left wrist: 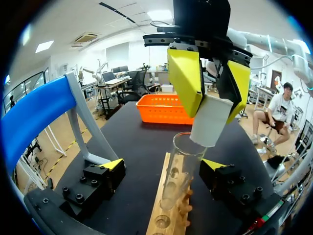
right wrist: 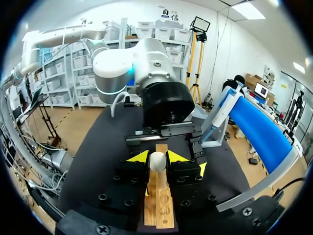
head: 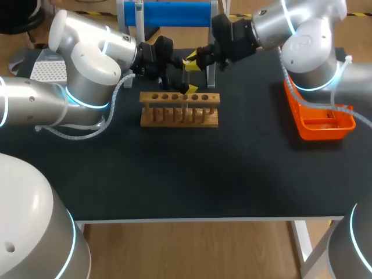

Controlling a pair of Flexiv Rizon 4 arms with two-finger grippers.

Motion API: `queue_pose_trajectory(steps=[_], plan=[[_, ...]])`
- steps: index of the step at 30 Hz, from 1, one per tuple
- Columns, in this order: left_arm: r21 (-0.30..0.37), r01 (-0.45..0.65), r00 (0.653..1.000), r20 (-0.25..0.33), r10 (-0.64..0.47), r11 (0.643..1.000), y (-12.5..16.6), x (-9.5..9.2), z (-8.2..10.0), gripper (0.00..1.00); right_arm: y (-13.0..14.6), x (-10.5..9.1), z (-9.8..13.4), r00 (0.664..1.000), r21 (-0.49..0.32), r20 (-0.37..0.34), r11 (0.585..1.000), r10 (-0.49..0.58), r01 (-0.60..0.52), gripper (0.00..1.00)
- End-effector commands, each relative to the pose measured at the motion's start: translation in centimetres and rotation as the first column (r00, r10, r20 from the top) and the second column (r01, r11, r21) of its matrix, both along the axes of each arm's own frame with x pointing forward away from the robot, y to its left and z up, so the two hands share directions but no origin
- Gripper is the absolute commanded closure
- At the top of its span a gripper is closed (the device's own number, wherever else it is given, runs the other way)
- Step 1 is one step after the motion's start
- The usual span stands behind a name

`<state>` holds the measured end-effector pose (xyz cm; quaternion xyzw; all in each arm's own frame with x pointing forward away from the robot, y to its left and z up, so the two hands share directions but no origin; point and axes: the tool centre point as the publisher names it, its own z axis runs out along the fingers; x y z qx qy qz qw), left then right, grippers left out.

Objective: Invert the test tube, pick up the pipette, mount the tip to pipette, aspirate from beaker and dispense into the tube, eject the tip, return the pipette, and cap with the stopper.

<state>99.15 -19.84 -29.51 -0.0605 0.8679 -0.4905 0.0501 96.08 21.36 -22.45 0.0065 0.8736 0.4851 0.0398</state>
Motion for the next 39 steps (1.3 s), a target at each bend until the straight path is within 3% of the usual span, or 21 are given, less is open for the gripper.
queue_pose_trajectory(steps=[1, 20, 39], plan=[[0.001, 0.002, 1.0, -0.002, -0.002, 1.0, 0.0, 0.1, 0.0, 0.0, -0.2, 0.1, -0.2, 1.0, 0.002, 0.004, 1.0, -0.001, 0.001, 1.0], [0.001, 0.002, 1.0, -0.002, -0.002, 1.0, 0.0, 0.1, 0.0, 0.0, 0.7, 1.8, 0.6, 1.0, 0.01, 0.031, 1.0, -0.006, 0.006, 1.0], [0.001, 0.002, 1.0, -0.002, -0.002, 1.0, 0.0, 0.1, 0.0, 0.0, 1.4, 2.7, -0.1, 1.0, 0.009, 0.025, 1.0, -0.005, 0.005, 1.0]])
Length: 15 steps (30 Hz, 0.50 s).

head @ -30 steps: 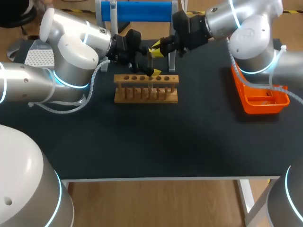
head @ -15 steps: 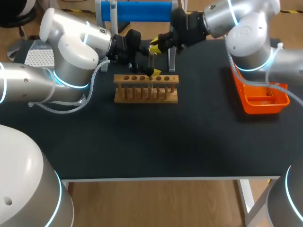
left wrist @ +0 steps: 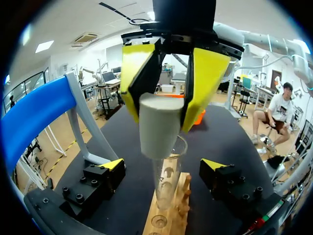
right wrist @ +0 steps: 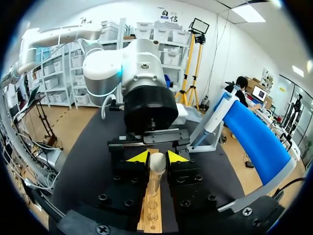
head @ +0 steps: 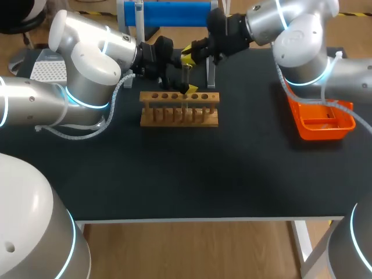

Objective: Invert the test tube, pick up the pipette, mount the tip to pipette, aspirate from beaker and dispense into the tube, eject the tip, return the pipette, and cap with the stopper.

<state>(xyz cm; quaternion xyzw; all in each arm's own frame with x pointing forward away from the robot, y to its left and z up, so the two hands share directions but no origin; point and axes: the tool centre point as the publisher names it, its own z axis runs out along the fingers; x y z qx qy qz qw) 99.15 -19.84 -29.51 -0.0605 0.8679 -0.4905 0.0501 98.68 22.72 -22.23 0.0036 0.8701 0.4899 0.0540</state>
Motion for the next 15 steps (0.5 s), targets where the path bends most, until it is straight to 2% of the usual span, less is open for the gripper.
queue_pose_trajectory(steps=[1, 9, 15], plan=[[0.001, 0.002, 1.0, -0.002, -0.002, 1.0, 0.0, 0.1, 0.0, 0.0, 0.06, 0.09, -0.4, 1.0, -0.002, -0.005, 1.0, 0.004, -0.004, 1.0], [0.001, 0.002, 1.0, -0.002, -0.002, 1.0, 0.0, 0.1, 0.0, 0.0, -0.23, -0.23, -0.92, 1.0, -0.01, -0.016, 1.0, 0.005, -0.005, 1.0], [0.001, 0.002, 1.0, -0.002, -0.002, 1.0, 0.0, 0.1, 0.0, 0.0, -0.13, 0.05, -0.04, 1.0, 0.0, -0.006, 1.0, 0.005, -0.005, 1.0]])
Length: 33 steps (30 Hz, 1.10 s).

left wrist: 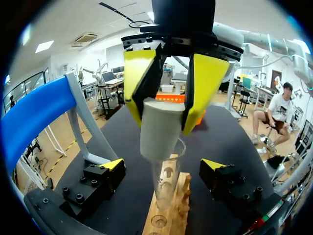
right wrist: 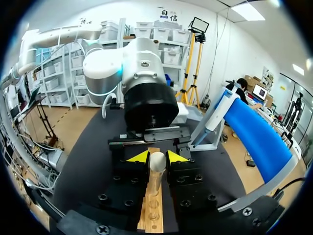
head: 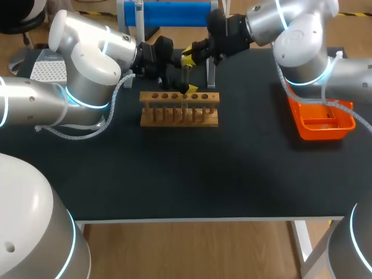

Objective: Invert the test tube, pick up the pipette, mount the tip to pipette, aspirate from beaker and dispense into the tube, eject the tip, return the pipette, and cap with the stopper.

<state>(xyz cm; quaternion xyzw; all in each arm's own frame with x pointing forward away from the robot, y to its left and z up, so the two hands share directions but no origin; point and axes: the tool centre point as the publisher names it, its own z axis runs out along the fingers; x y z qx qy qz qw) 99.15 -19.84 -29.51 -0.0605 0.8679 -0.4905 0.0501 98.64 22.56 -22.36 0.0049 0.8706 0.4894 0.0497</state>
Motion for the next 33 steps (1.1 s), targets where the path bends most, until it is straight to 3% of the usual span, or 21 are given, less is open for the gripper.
queue_pose_trajectory(steps=[1, 11, 33], plan=[[0.001, 0.002, 1.0, -0.002, -0.002, 1.0, 0.0, 0.1, 0.0, 0.0, 0.1, 0.1, 0.3, 1.0, 0.002, 0.007, 1.0, 0.007, -0.007, 1.0], [0.001, 0.002, 1.0, -0.002, -0.002, 1.0, 0.0, 0.1, 0.0, 0.0, 0.2, 0.4, 1.0, 1.0, -0.012, 0.019, 1.0, 0.024, -0.024, 1.0], [0.001, 0.002, 1.0, -0.002, -0.002, 1.0, 0.0, 0.1, 0.0, 0.0, 0.0, -0.2, -0.2, 0.999, -0.055, -0.005, 0.997, 0.046, -0.046, 1.0]])
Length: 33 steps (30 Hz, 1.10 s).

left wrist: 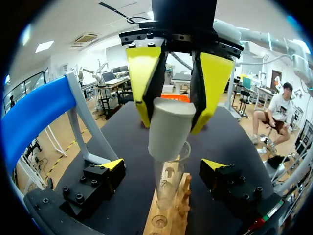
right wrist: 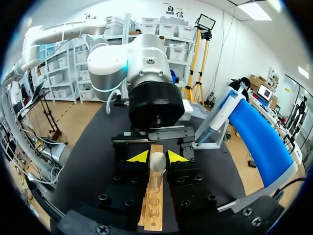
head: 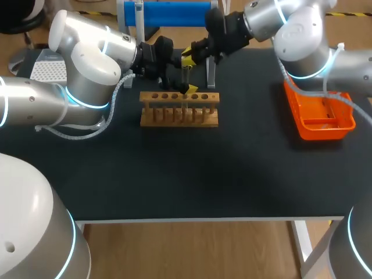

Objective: Invert the test tube, pick up the pipette, mount the tip to pipette, aspirate from beaker and dispense into the tube, eject the tip, return the pipette, and cap with the stopper.

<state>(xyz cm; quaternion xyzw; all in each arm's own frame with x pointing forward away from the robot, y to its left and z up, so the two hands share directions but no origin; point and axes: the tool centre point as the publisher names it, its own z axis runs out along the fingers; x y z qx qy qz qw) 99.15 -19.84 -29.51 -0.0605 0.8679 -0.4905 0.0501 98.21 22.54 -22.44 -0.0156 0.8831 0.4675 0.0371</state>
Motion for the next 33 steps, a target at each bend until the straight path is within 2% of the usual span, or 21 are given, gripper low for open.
queue_pose_trajectory(steps=[1, 15, 33], plan=[[0.001, 0.002, 1.0, -0.002, -0.002, 1.0, 0.0, 0.1, 0.0, 0.0, 0.0, 0.4, 0.0, 1.0, -0.002, 0.0, 1.0, -0.001, 0.001, 1.0], [0.001, 0.002, 1.0, -0.002, -0.002, 1.0, 0.0, 0.1, 0.0, 0.0, -0.2, 0.6, 1.1, 1.0, -0.014, 0.001, 1.0, 0.007, -0.007, 1.0], [0.001, 0.002, 1.0, -0.002, -0.002, 1.0, 0.0, 0.1, 0.0, 0.0, -0.3, 0.1, -0.1, 0.999, -0.066, -0.025, 0.997, 0.038, -0.04, 1.0]])
